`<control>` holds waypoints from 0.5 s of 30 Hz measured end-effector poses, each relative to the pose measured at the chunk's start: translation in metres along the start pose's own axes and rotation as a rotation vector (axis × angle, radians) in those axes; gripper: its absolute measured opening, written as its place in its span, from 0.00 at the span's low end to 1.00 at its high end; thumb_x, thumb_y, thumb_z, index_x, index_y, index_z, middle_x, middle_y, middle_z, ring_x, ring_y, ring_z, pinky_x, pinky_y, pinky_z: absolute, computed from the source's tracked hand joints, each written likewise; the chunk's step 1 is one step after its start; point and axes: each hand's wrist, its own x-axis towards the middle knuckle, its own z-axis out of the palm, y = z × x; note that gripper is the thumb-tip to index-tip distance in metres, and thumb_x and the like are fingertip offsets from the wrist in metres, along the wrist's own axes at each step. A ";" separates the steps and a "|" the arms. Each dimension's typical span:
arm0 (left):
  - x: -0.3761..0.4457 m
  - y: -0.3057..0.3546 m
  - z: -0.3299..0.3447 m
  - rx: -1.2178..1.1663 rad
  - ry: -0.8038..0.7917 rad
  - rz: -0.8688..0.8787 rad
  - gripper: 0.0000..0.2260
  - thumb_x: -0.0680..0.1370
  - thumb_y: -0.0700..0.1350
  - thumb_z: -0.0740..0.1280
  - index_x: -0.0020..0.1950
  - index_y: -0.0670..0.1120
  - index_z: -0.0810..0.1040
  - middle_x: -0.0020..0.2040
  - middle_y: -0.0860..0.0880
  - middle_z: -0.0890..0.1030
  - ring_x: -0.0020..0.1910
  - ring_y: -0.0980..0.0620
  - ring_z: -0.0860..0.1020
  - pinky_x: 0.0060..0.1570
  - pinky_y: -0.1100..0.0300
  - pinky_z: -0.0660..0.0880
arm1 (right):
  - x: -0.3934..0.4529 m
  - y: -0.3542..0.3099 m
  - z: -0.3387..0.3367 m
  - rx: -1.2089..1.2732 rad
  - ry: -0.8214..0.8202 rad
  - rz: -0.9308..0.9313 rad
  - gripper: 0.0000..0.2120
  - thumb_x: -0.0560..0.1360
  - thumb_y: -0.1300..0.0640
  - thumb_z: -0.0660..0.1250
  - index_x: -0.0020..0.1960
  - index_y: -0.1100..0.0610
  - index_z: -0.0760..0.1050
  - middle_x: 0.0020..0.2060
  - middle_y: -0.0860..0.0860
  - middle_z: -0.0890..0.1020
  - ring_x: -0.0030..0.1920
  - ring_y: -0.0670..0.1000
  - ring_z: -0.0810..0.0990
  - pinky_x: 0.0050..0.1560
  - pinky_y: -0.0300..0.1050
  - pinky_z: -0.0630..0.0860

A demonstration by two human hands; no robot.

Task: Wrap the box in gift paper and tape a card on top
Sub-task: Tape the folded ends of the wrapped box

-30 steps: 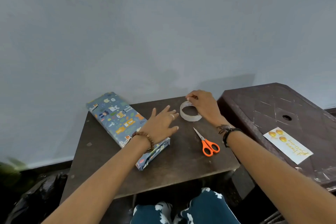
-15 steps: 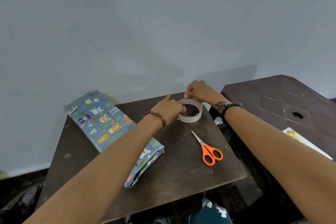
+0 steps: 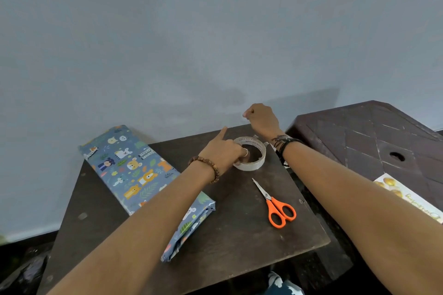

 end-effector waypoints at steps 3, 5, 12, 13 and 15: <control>-0.002 0.002 0.000 0.010 -0.024 -0.029 0.12 0.79 0.37 0.59 0.58 0.48 0.77 0.59 0.48 0.79 0.59 0.50 0.76 0.71 0.45 0.37 | -0.001 -0.012 -0.011 0.333 0.027 0.034 0.10 0.78 0.60 0.62 0.49 0.66 0.78 0.54 0.55 0.81 0.50 0.49 0.76 0.45 0.35 0.71; -0.006 0.004 -0.001 -0.041 -0.027 -0.053 0.15 0.79 0.38 0.60 0.63 0.49 0.75 0.68 0.48 0.72 0.67 0.50 0.70 0.71 0.45 0.38 | -0.010 -0.023 -0.019 0.444 0.024 0.029 0.12 0.77 0.59 0.63 0.50 0.68 0.79 0.53 0.55 0.81 0.48 0.46 0.75 0.38 0.26 0.67; -0.054 -0.002 -0.018 -0.464 -0.001 -0.197 0.15 0.80 0.43 0.59 0.67 0.47 0.72 0.71 0.46 0.68 0.75 0.54 0.56 0.73 0.50 0.46 | -0.074 -0.051 -0.036 0.715 0.058 0.076 0.11 0.78 0.61 0.59 0.51 0.62 0.80 0.40 0.43 0.78 0.38 0.41 0.72 0.38 0.31 0.69; -0.068 -0.005 -0.020 -0.479 -0.003 -0.216 0.14 0.80 0.44 0.59 0.65 0.46 0.73 0.70 0.46 0.70 0.75 0.54 0.57 0.73 0.51 0.50 | -0.088 -0.054 -0.036 0.767 0.073 0.096 0.11 0.78 0.61 0.59 0.49 0.60 0.80 0.39 0.43 0.77 0.37 0.41 0.72 0.38 0.32 0.70; -0.100 -0.012 -0.021 -0.522 -0.013 -0.240 0.13 0.80 0.44 0.59 0.63 0.46 0.75 0.67 0.47 0.74 0.73 0.53 0.61 0.69 0.54 0.61 | -0.120 -0.060 -0.031 0.898 0.095 0.146 0.10 0.79 0.60 0.60 0.45 0.58 0.80 0.36 0.47 0.76 0.34 0.44 0.72 0.35 0.36 0.71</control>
